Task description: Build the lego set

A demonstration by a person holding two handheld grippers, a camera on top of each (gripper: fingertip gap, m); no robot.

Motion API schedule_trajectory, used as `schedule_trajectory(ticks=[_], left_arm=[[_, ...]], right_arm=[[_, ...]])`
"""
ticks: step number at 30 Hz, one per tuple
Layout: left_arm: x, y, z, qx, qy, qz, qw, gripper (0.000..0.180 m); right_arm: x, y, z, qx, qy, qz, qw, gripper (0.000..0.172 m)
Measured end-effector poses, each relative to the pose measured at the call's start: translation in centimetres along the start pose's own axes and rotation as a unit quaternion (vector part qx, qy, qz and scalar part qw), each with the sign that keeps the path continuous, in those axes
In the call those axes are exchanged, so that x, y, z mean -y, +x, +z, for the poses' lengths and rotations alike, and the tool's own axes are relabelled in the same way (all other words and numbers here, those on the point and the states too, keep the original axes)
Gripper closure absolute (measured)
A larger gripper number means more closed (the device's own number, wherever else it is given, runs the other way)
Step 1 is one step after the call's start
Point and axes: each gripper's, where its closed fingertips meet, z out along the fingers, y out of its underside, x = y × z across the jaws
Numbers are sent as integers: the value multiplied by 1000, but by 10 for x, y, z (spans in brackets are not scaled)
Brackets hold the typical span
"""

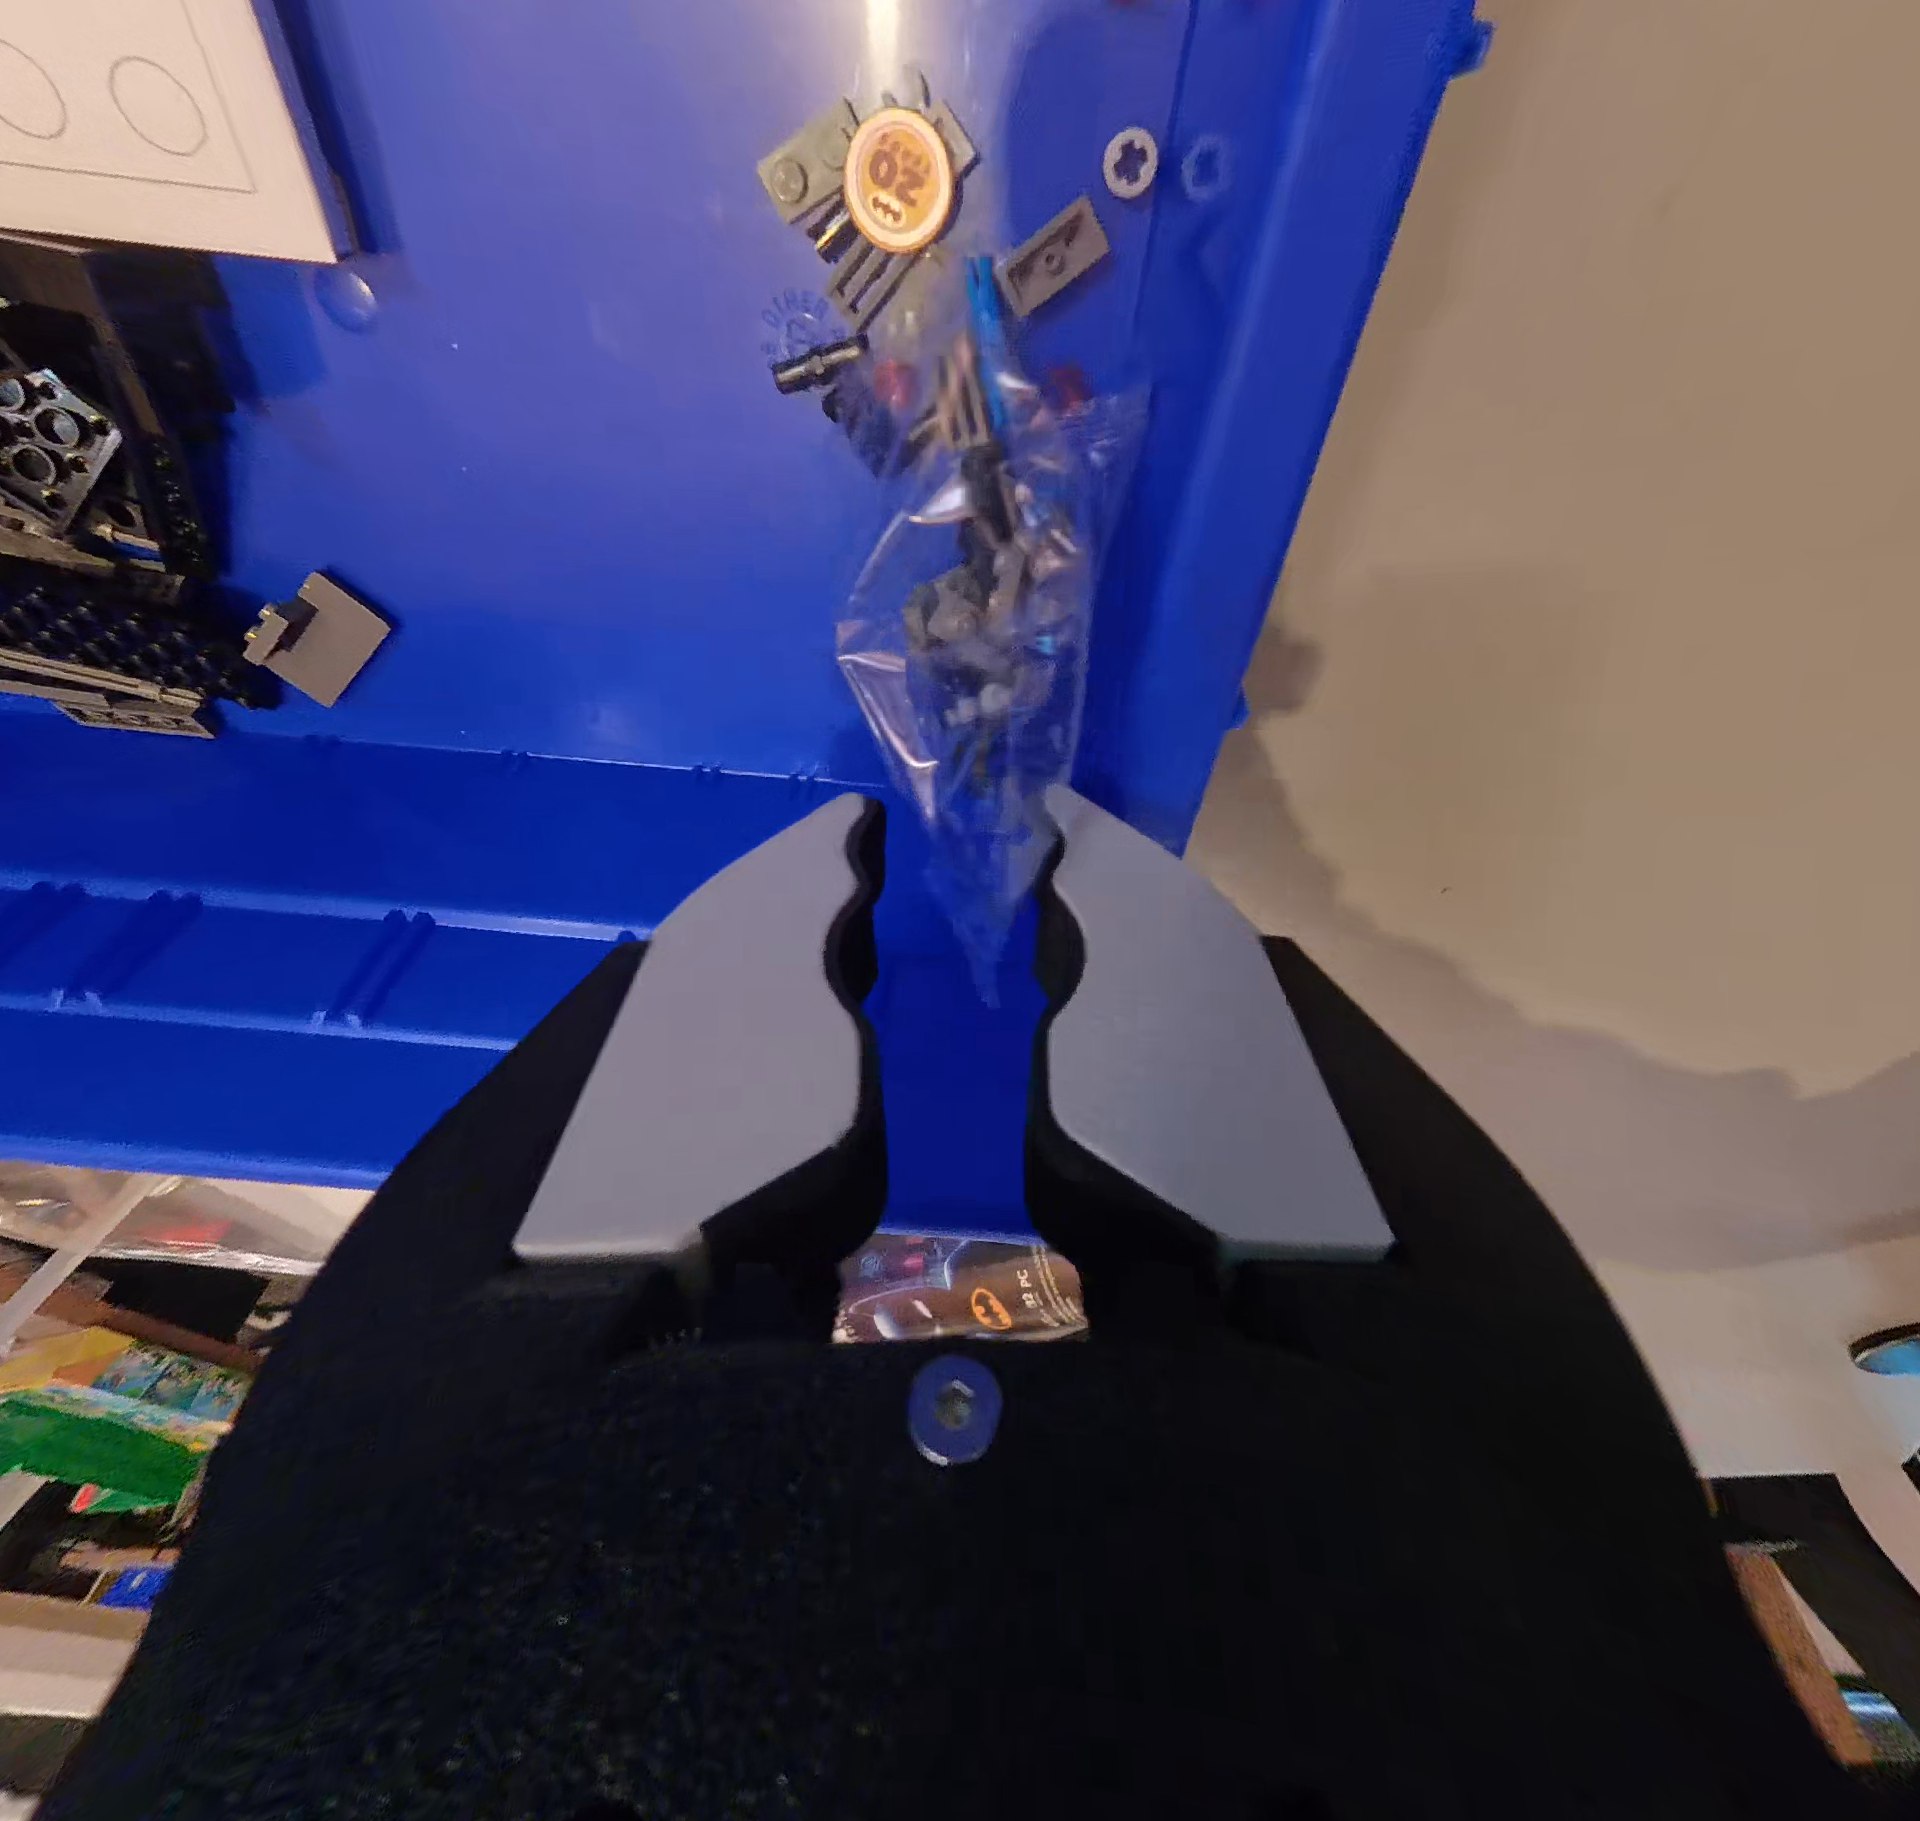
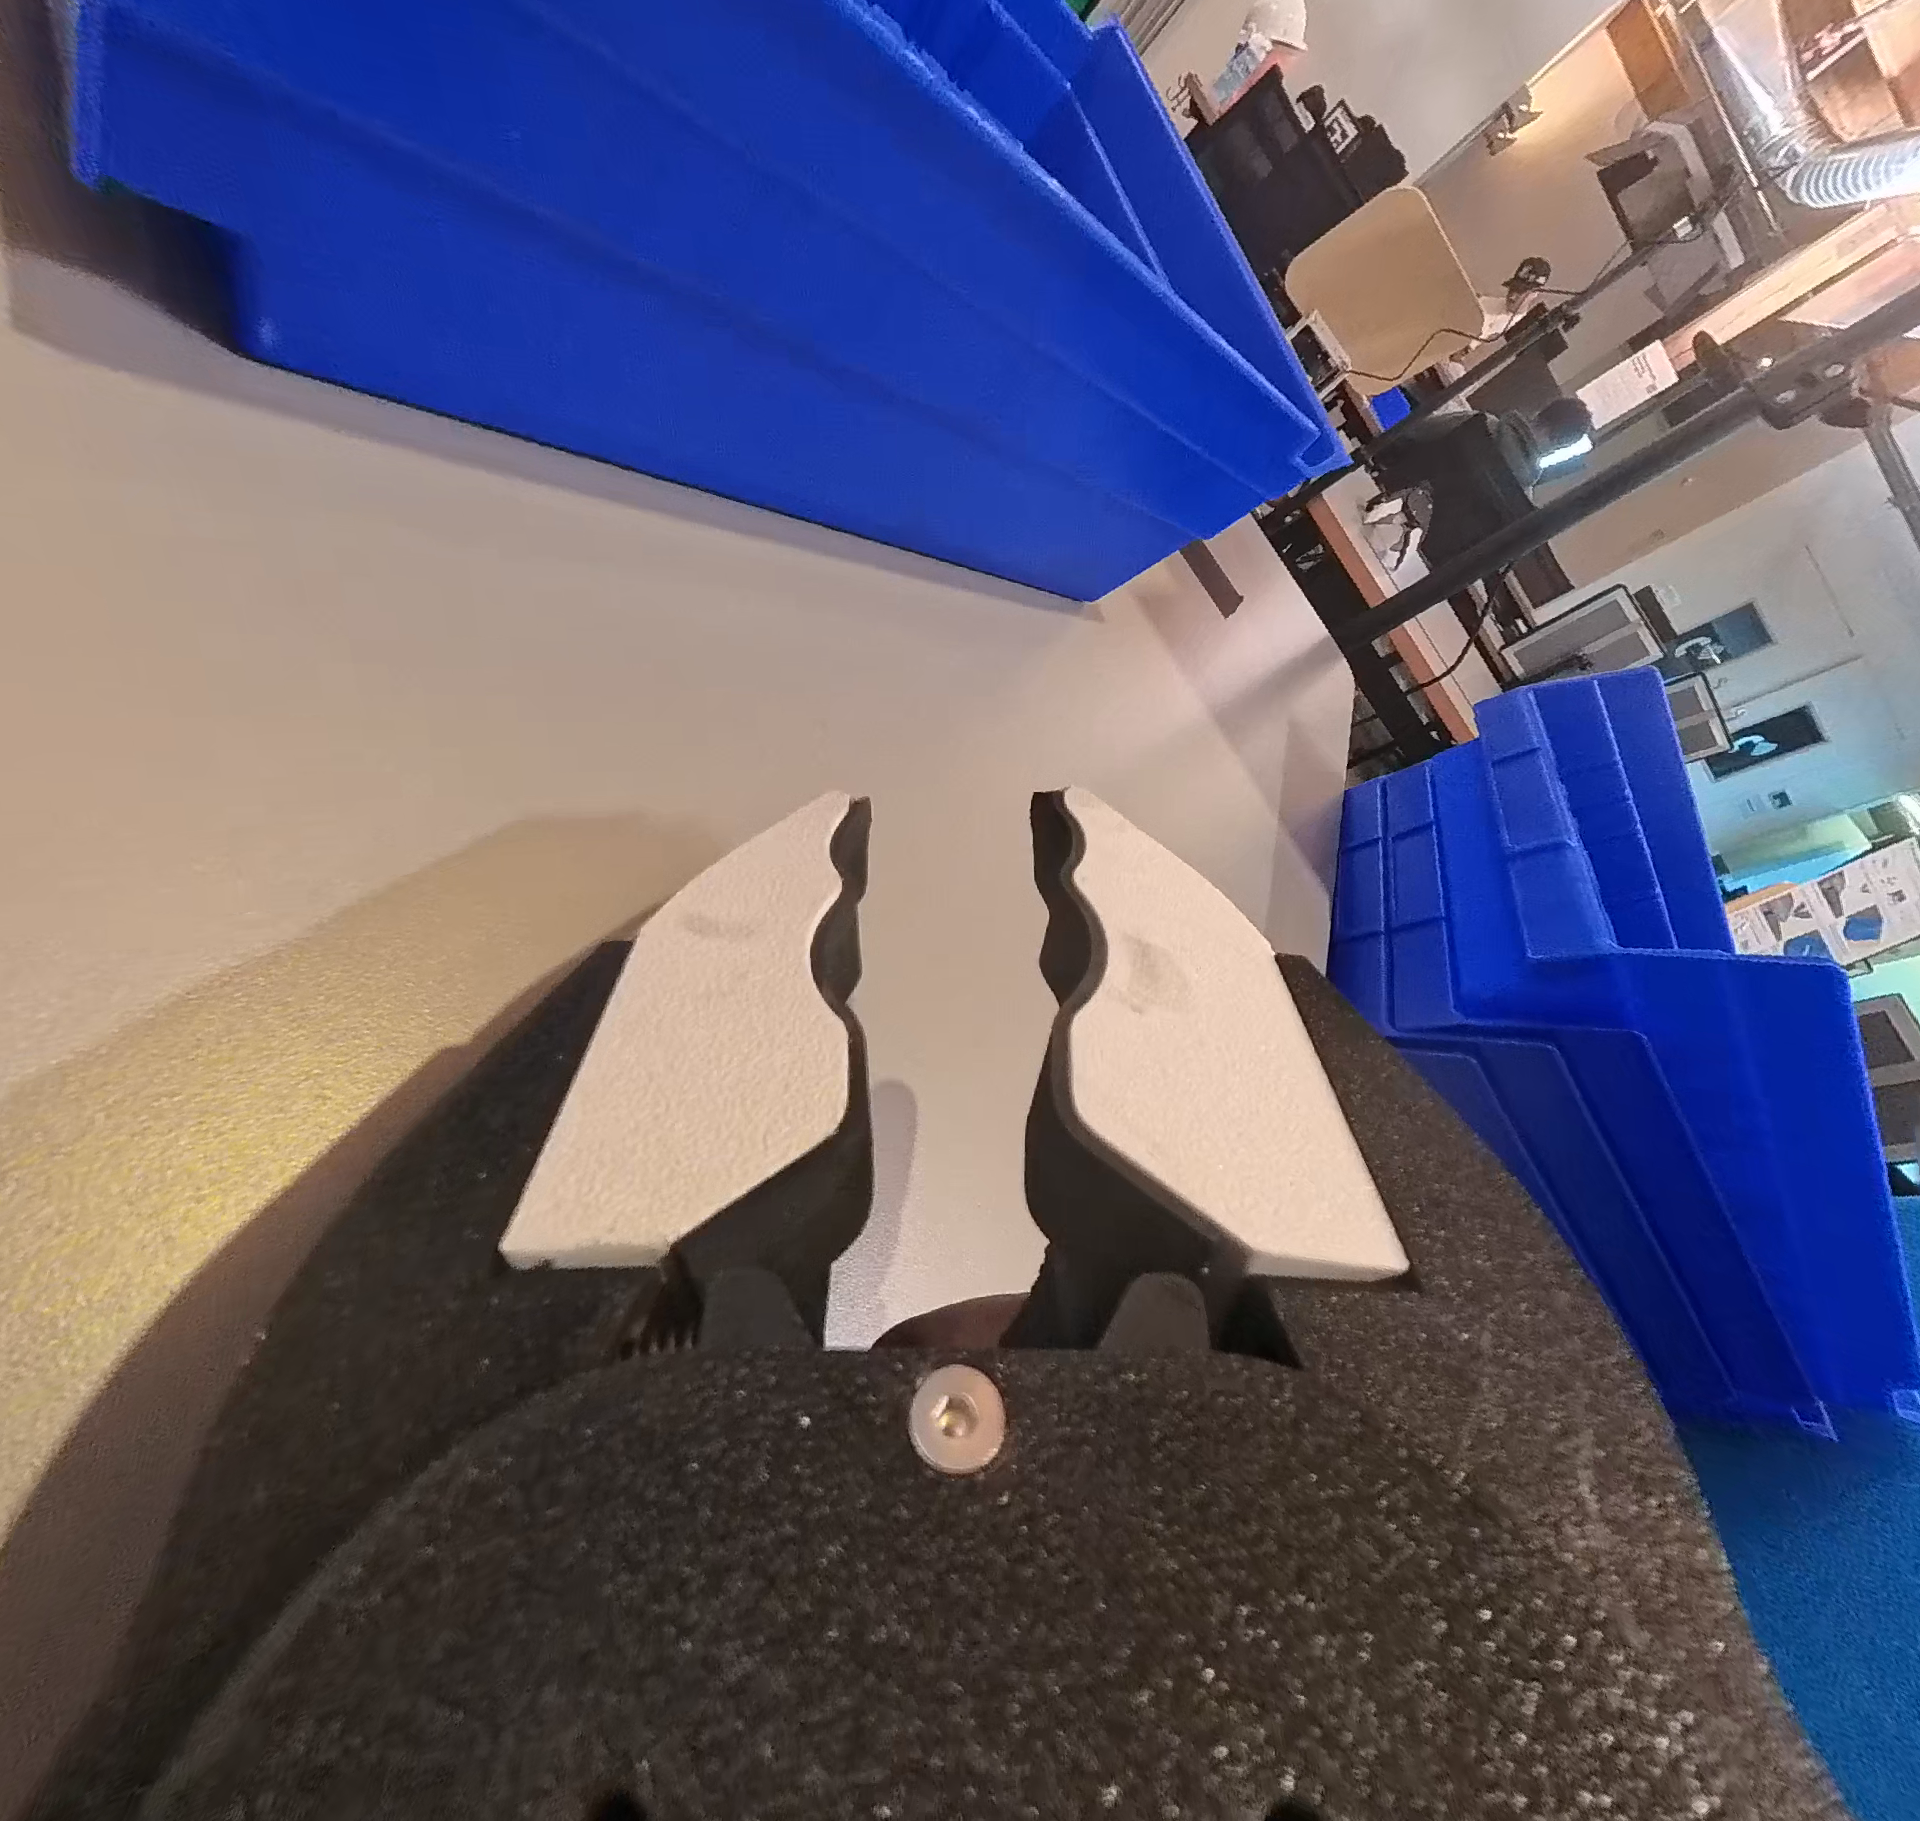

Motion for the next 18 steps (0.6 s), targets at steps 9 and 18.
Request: schedule_trajectory(ticks=[9,18], left_arm=[[-6,-16,-14,45,-38,12,998,180],[-3,-16,-26,17,-132,61,989,179]], right_arm=[[0,-1,1,1,-2,-5,1000,141],[1,-1,0,2,2,-6,1000,141]])
